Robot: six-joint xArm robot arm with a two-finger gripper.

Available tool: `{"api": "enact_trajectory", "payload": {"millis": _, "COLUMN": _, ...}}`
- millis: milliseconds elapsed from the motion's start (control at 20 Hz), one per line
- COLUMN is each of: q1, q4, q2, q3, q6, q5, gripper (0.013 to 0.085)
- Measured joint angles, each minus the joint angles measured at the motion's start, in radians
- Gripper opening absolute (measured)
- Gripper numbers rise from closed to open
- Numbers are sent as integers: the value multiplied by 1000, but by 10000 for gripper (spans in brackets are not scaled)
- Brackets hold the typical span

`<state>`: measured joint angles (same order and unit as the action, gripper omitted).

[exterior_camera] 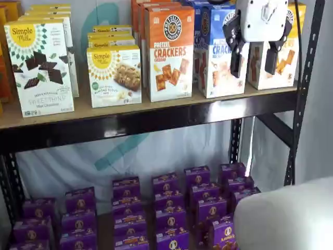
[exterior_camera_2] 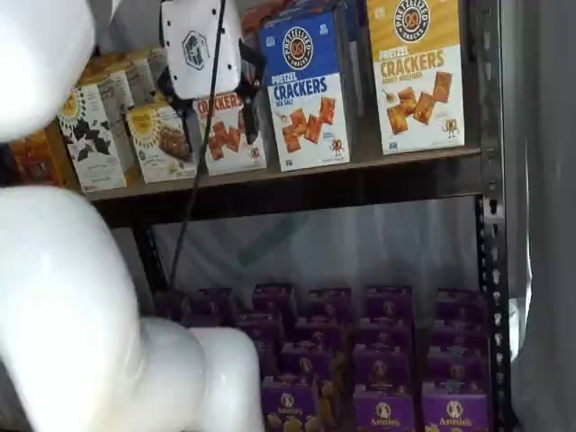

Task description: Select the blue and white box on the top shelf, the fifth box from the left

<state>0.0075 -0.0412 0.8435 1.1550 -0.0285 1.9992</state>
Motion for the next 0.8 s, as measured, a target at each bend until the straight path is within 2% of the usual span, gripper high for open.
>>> {"api": "enact_trajectory", "payload": {"millis": 100, "q1": -47, "q4": -50, "q2": 26, "q3": -24, "q6": 26, "q5": -41, "gripper": 850}}
{"api": "enact_trajectory", "payload": {"millis": 300, "q1": -59, "q4": -67, "q2": 29, "q3": -29, "q6": 35, "q5": -50, "gripper": 850}}
{"api": "enact_trajectory", "payload": {"millis": 550, "q1": -29, "q4": -34, "q2": 28, "q3": -37, "q6": 19, "q5": -73, "gripper": 850}}
{"api": "enact_trajectory", "payload": {"millis": 650, "q1": -12, "q4": -9, "q2": 25, "q3": -42, "q6": 11, "q5": -105, "gripper": 850}}
{"api": "enact_trajectory", "payload": {"millis": 800, "q1": -7, "q4": 12, "q2": 7, "q3": -40, "q6": 13, "q5": -155, "gripper": 850}}
